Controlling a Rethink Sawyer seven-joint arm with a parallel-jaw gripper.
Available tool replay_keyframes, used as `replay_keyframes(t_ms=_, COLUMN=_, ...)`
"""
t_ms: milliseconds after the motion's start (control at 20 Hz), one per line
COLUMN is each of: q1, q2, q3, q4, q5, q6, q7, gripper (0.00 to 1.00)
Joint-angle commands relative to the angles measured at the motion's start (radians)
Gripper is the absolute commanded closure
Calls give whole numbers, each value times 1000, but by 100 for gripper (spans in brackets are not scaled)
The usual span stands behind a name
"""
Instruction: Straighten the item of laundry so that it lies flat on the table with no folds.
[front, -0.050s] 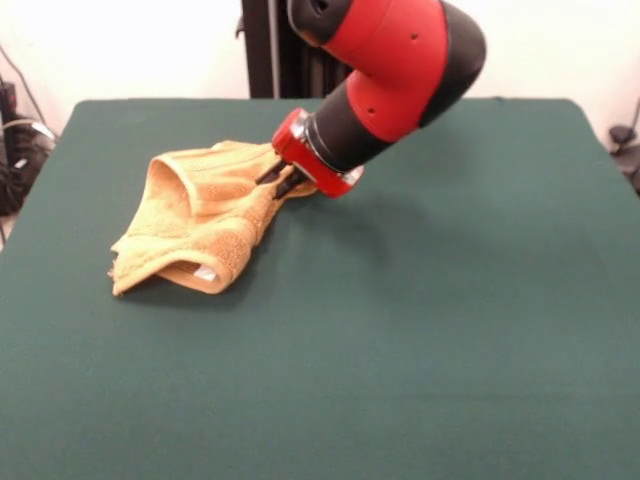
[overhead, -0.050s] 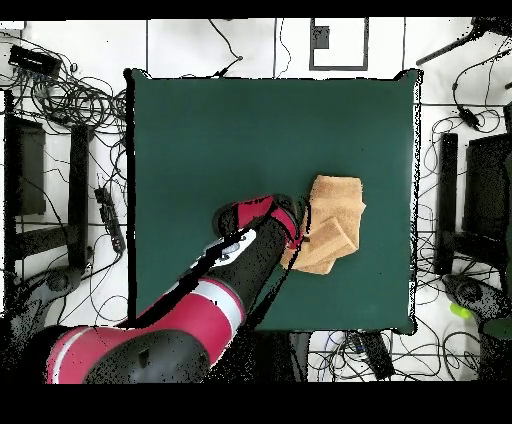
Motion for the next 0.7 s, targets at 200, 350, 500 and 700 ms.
replay_keyframes(t_ms=200, q1=59, q2=134, q3=249, q4=-16, q5=166, q6=-23, q7=275, gripper=100)
replay_keyframes(t_ms=350, q1=57, q2=126, q3=252, q4=-5, q5=177, q6=-29, q7=285, gripper=100)
replay_keyframes(t_ms=500, q1=54, q2=120, q3=252, q4=1, q5=180, q6=-35, q7=280, gripper=100)
replay_keyframes(t_ms=700, q1=45, q2=110, q3=253, q4=26, q5=192, q6=-71, q7=298, gripper=0)
